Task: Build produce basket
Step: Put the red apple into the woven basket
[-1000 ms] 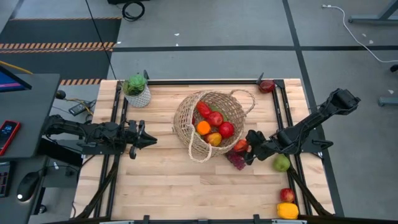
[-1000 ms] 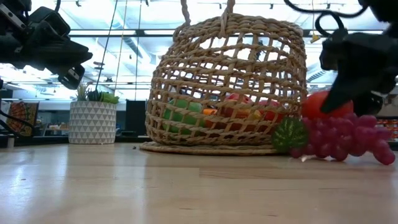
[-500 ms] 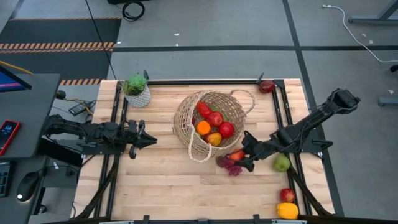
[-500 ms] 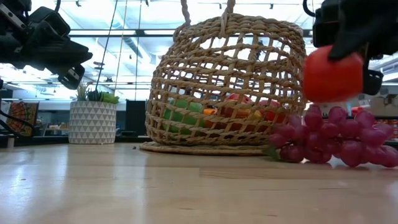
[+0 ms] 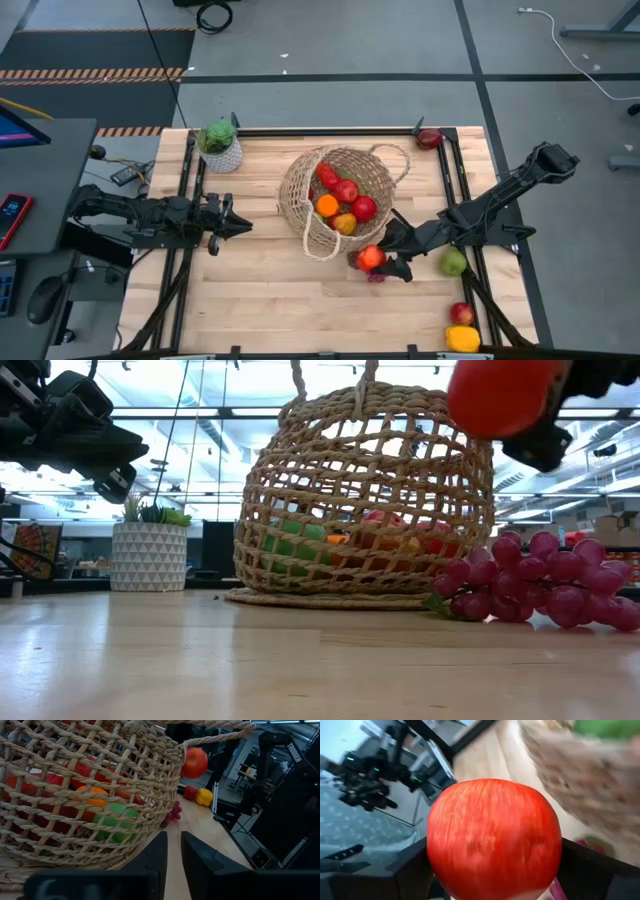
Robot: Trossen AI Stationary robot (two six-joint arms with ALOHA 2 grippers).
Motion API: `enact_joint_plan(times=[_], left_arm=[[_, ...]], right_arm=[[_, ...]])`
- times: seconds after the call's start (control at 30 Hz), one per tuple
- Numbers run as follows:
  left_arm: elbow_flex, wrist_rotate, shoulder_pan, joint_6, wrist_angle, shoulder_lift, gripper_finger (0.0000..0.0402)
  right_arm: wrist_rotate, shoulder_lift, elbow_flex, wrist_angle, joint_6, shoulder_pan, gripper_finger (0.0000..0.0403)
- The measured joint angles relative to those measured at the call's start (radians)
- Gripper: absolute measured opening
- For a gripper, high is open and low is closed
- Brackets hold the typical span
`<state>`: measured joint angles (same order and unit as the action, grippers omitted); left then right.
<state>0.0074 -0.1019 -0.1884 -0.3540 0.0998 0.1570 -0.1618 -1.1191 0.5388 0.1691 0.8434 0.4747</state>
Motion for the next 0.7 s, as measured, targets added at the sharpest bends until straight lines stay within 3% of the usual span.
enact_joint_plan(times=[0.4, 0.7], left_arm=[[0.000, 0.000, 0.000, 0.000, 0.000, 0.000, 0.0063], [0.000, 0.000, 0.000, 0.000, 0.000, 0.000, 0.0058]], right_arm=[[0.048, 0.000, 0.000, 0.355, -0.036, 0.000, 0.0355], [-0.243, 0.000, 0.000, 0.581, -0.061, 0.000, 0.0355]])
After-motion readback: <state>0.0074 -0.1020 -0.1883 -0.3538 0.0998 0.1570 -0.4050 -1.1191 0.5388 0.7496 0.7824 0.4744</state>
